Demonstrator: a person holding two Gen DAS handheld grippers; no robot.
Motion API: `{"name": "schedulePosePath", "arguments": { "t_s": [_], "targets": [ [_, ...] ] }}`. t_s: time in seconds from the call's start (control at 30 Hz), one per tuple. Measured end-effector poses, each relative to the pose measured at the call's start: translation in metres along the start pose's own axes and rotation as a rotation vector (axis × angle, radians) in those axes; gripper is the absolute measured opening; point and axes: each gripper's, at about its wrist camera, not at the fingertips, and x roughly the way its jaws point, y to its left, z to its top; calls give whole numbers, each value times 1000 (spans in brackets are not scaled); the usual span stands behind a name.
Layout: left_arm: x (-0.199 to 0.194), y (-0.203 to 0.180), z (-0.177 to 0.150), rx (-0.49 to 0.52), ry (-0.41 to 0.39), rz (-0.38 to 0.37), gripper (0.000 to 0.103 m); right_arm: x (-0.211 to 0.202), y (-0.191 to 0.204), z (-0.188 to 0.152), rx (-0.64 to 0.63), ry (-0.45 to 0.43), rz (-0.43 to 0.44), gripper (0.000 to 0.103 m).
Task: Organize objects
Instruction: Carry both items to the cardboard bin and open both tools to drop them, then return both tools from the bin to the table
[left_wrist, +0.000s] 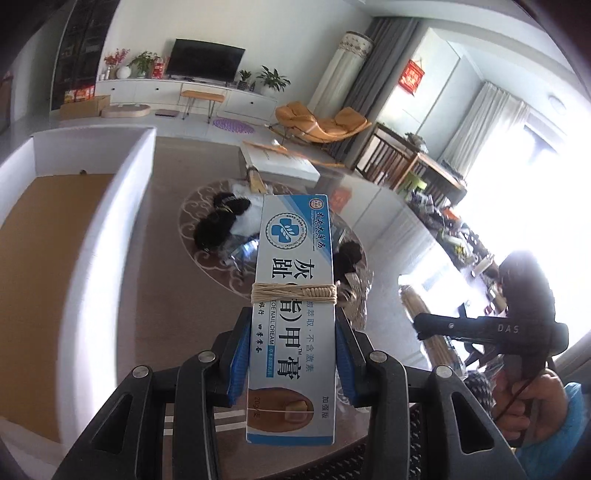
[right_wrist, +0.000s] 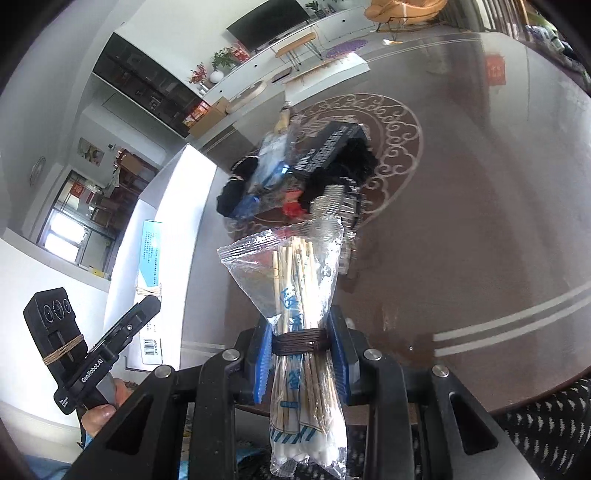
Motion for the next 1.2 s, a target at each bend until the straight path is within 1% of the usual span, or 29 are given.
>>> {"name": "schedulePosePath", "arguments": {
  "t_s": [0.07, 0.1, 0.17, 0.2, 0.3, 0.37, 0.43, 0.5, 0.53, 0.57, 0.63, 0.67, 0.7, 0.73, 0.77, 0.8, 0.83, 0.9, 1.0, 1.1, 1.2],
  "targets": [
    [-28, 24, 15, -33, -48, 44, 41, 12, 39, 14, -54, 5, 47, 29],
    [-41, 38, 21, -51, -67, 82, 41, 18, 61, 20, -85, 7, 73, 29],
    [-63, 71, 31, -82, -105, 177, 41, 35, 110, 32, -152, 24, 136, 29],
    [-72, 91, 35, -101, -116, 243, 41, 46, 138, 38, -187, 40, 176, 29],
    [-88, 147, 34, -184, -97, 368, 41, 86, 216, 49, -274, 97, 267, 29],
    [-91, 178, 29, -234, -73, 434, 41, 118, 264, 49, -345, 125, 279, 29],
    [-89, 208, 21, -281, -38, 488, 41, 149, 293, 45, -384, 159, 279, 29],
    [-81, 230, 13, -316, 5, 520, 41, 184, 311, 36, -397, 197, 264, 29],
    [-75, 239, 10, -323, 42, 543, 41, 201, 315, 30, -411, 215, 247, 29],
    [-67, 247, 6, -329, 88, 569, 41, 217, 317, 25, -434, 235, 211, 30],
    [-55, 260, -2, -342, 155, 593, 43, 237, 313, 16, -461, 253, 141, 36],
    [-52, 263, -5, -354, 165, 601, 44, 240, 307, 13, -454, 252, 127, 45],
    [-54, 264, -5, -363, 154, 594, 46, 238, 302, 12, -450, 241, 123, 53],
    [-57, 264, -4, -369, 133, 584, 63, 234, 297, 12, -455, 220, 111, 57],
    [-60, 262, -2, -373, 111, 587, 73, 227, 292, 13, -466, 184, 87, 64],
    [-63, 259, 0, -376, 78, 594, 88, 220, 287, 15, -474, 153, 74, 68],
    [-67, 253, 2, -373, 44, 603, 91, 213, 282, 18, -479, 121, 68, 70],
    [-67, 237, 7, -355, 3, 598, 91, 195, 268, 20, -488, 53, 45, 76],
    [-67, 213, 17, -317, -42, 562, 91, 168, 245, 12, -504, -42, -13, 80],
    [-61, 181, 22, -262, -69, 520, 91, 140, 209, 2, -524, -123, -108, 81],
    [-48, 144, 26, -201, -77, 451, 91, 117, 159, -10, -525, -179, -204, 81]
  ]
}}
